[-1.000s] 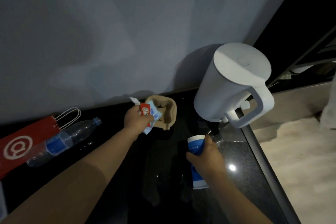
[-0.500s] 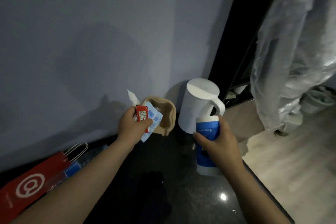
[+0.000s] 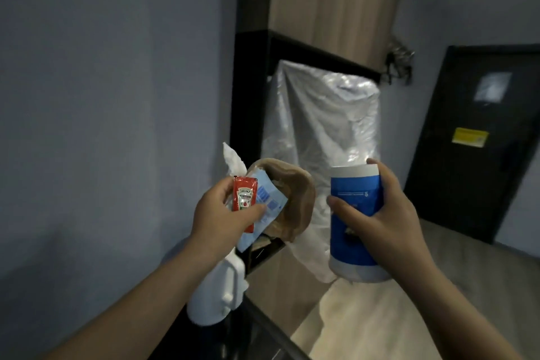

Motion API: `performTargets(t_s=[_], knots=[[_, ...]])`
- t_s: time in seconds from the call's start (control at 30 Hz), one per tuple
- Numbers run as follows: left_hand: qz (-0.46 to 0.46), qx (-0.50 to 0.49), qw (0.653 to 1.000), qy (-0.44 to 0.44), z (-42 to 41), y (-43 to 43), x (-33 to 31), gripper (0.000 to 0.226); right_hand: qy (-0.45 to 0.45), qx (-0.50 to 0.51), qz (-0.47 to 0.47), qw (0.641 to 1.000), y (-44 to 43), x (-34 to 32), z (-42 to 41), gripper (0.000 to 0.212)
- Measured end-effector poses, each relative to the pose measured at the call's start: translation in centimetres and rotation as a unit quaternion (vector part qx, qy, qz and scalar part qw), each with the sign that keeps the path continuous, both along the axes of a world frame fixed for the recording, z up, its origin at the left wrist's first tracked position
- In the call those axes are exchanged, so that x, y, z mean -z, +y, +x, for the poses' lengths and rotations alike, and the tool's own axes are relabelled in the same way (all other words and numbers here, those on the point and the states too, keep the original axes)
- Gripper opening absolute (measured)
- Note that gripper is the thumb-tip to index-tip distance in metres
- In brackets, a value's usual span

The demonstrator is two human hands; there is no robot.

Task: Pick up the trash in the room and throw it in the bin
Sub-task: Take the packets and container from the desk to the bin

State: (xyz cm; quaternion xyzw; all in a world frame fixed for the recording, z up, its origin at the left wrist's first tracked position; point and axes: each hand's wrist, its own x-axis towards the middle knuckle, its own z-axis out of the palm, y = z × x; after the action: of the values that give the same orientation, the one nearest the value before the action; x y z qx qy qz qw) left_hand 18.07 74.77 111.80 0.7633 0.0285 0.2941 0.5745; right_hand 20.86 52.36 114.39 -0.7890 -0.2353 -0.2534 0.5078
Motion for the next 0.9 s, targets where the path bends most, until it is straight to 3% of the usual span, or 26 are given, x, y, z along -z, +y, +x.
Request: performTargets(t_s=[0.17,0.37,0.5,0.9], knots=[[-0.008,0.082,0.996,-0.038,2.0,-10.8,-3.7,0.028,-0.04,0.042,0.022,0.998,-10.4,-3.0,-1.3,0.057],[-0.025,0.165,0.985,-0.055,3.4,-27.2,-6.0,0.034,-0.053,0.133,0.031,0.989,-26.4,-4.9,-3.3,0.08],[-0.056,0.218,0.973,-0.056,4.3,-36.1,-5.9,0.03,-0.063,0.183,0.022,0.981,-35.2,-5.2,-4.1,0.076],[-0.055,0.317,0.946,-0.033,12.9,-54.0,-3.4,0.044,-0.041,0.3,0.019,0.953,-51.9,-3.1,-0.4,0.088]])
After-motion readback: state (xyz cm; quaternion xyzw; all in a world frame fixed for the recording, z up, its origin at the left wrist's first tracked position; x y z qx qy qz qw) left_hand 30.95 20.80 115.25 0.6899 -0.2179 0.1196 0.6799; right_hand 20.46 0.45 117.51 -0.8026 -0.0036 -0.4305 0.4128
